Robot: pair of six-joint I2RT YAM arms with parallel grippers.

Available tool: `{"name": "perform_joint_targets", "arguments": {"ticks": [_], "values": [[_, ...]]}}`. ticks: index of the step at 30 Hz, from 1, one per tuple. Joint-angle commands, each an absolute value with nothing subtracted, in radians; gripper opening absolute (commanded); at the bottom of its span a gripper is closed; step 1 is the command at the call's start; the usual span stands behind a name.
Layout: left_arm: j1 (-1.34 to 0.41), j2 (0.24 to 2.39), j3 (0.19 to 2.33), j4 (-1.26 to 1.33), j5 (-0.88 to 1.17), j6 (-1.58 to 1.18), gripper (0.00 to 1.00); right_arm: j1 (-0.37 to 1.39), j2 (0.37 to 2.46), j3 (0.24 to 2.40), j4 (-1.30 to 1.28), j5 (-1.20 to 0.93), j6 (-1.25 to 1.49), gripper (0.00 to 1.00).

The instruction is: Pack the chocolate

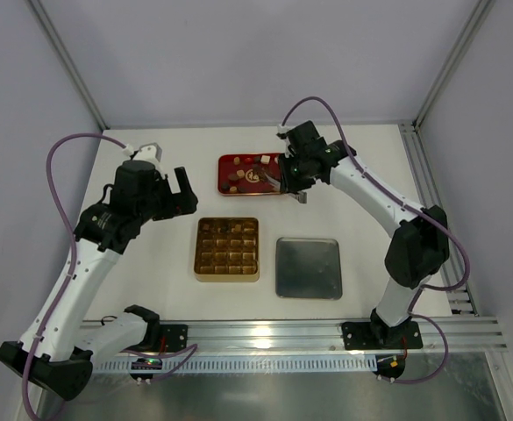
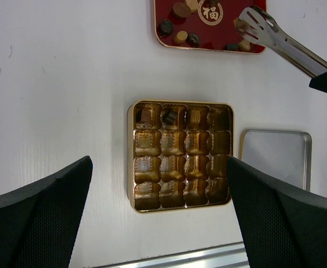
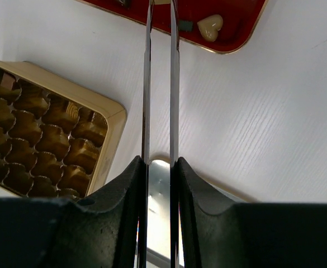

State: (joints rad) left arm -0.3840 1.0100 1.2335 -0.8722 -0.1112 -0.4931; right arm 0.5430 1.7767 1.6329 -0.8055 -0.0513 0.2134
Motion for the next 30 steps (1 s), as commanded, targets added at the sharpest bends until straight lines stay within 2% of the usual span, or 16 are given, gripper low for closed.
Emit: {"name": "perform_joint_targets", "arguments": {"ticks": [1, 13, 20, 30], "values": [[-0.385, 1.0, 1.226, -0.841, -0.101, -0.497, 1.0, 0.549, 1.674, 1.583, -0.75, -0.089, 0.242, 0.29], [-0.385, 0.997, 1.213, -0.833, -0.101, -0.5, 1.0, 0.63, 1.451, 1.411, -0.753, -0.089, 0.287, 0.29], [-0.385, 0.985, 1.204, -0.833, -0.095, -0.509, 1.0, 0.774, 1.387, 1.375, -0.791, -0.014, 0.328, 0.3], [-0.385, 0.976, 1.197, -0.839, -0.103, -0.509, 1.0, 0.839, 1.321, 1.238, -0.784, -0.005, 0.379, 0.3]]}}
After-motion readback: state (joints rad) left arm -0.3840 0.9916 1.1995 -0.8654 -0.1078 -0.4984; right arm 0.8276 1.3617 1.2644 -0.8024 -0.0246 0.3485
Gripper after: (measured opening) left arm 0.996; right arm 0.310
